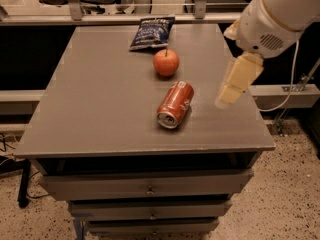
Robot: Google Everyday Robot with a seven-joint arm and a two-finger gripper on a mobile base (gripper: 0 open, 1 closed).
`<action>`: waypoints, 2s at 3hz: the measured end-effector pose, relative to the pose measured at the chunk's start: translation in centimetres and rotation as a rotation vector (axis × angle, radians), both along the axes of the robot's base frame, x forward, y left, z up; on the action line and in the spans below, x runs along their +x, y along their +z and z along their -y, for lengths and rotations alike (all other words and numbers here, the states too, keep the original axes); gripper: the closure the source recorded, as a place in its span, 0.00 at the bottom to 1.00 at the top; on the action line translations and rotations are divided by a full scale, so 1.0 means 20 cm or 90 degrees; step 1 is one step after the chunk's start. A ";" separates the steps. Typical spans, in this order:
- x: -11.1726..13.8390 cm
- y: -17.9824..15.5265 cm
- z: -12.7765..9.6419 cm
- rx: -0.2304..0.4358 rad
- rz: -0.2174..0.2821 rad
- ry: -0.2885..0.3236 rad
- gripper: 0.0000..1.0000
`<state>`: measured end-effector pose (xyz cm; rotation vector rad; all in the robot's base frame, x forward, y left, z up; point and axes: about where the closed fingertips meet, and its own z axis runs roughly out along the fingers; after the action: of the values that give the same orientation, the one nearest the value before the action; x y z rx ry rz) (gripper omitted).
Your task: Pick apple
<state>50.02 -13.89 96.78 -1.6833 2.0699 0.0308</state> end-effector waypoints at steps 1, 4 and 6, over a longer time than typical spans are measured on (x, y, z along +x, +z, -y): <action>0.24 -0.07 -0.24 0.080 0.009 0.006 0.00; 0.84 -0.27 -0.47 0.258 0.041 -0.062 0.00; 0.98 -0.46 -0.52 0.312 0.037 -0.097 0.00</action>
Offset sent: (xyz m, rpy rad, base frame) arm 0.1500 0.1038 -0.0498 0.4085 -0.0333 -0.0642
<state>69.59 -3.58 87.67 -1.2142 1.9393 0.4002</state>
